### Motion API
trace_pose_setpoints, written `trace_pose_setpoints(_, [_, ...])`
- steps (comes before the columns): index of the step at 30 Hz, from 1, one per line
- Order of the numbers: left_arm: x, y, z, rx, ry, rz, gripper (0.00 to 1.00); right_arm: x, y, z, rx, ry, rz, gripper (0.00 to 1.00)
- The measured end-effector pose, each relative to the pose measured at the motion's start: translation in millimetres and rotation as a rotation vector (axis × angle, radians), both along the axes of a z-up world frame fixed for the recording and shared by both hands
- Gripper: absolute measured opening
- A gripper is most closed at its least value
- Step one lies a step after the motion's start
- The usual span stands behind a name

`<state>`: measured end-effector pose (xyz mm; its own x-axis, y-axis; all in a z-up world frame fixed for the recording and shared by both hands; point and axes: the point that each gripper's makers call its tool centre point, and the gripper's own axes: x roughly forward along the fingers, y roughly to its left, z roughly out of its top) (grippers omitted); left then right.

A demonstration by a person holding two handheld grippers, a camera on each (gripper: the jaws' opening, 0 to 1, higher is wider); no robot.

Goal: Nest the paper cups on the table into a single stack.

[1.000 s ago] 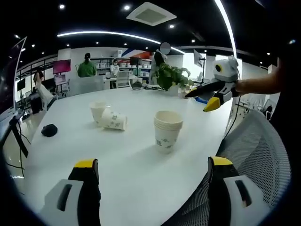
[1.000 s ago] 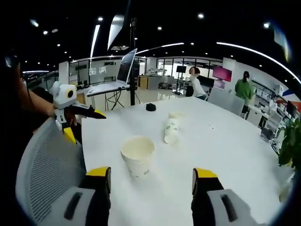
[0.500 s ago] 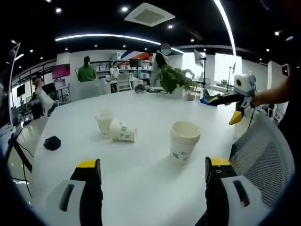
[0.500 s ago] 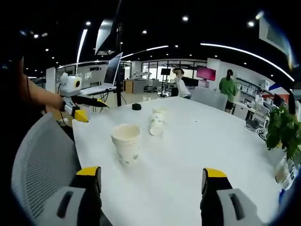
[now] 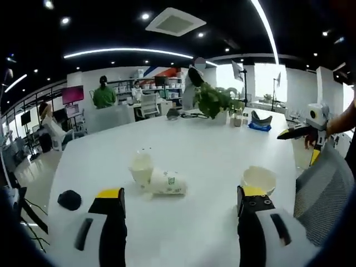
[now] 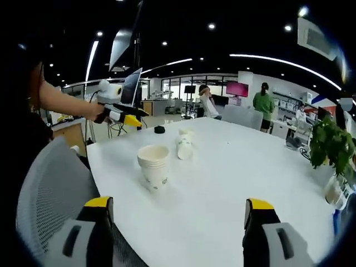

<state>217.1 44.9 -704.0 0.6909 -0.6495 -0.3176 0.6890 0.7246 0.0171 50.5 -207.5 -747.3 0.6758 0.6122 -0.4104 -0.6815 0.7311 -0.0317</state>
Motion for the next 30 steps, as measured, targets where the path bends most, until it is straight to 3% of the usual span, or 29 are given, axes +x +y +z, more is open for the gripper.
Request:
trace_pose_setpoints(11, [61.0, -2.4, -9.0, 0.056, -0.009, -0.037, 0.62, -14.9, 13.2, -7.8, 0.041, 0.029, -0.048, 1.00])
trace_pose_setpoints(21, [93.0, -13.2, -17.6, 0.131, -0.003, -0.067, 0.43, -9.5, 15.4, -4.1, 0.065, 0.015, -0.087, 0.99])
trace_pose_setpoints(24, [108.6, -7.8, -23.5, 0.149, 0.006, -0.080, 0.40, -9.2, 15.6, -4.2, 0.064, 0.014, -0.090, 0.98])
trace_pose_setpoints(30, [117.4, -13.5, -33.2, 0.255, 0.007, -0.120, 0.32, -8.5, 16.2, -5.0, 0.048, 0.003, -0.094, 0.97])
